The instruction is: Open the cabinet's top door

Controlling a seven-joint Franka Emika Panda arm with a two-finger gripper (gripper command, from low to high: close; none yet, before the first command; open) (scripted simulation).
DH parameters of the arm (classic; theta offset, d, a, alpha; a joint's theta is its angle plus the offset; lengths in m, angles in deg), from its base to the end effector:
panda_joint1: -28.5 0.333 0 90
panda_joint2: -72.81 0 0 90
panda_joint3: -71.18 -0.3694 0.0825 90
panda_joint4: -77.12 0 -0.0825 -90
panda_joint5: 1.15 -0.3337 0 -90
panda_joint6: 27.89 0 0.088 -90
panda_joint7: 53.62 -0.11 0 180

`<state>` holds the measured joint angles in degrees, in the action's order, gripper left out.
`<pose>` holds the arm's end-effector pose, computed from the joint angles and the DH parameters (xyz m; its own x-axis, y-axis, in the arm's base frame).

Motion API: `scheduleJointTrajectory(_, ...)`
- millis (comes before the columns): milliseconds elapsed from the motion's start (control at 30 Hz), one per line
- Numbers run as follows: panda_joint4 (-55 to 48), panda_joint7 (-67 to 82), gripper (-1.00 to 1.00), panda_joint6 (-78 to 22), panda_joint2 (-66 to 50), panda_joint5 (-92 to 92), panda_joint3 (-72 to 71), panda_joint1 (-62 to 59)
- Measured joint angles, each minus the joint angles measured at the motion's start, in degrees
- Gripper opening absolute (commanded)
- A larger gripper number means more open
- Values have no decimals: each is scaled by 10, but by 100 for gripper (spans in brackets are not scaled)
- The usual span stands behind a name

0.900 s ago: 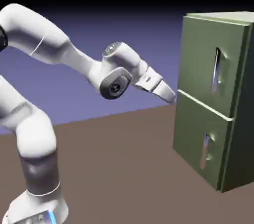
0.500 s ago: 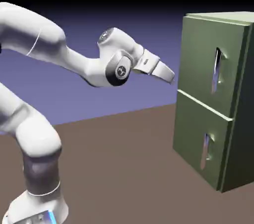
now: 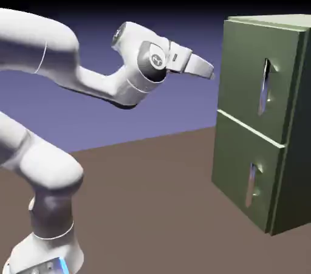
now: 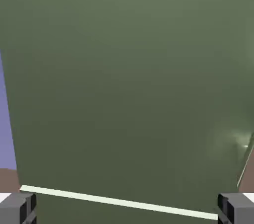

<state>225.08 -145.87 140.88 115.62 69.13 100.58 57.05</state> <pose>0.3023 -0.0065 0.6251 0.3624 -0.6103 0.7044 -0.2213 -0.7905 -0.5711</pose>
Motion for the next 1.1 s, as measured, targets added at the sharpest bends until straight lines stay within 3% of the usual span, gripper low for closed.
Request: scheduleJointTrajectory(1100, -153, -583, 100, -61, 119, 822, 344, 326)
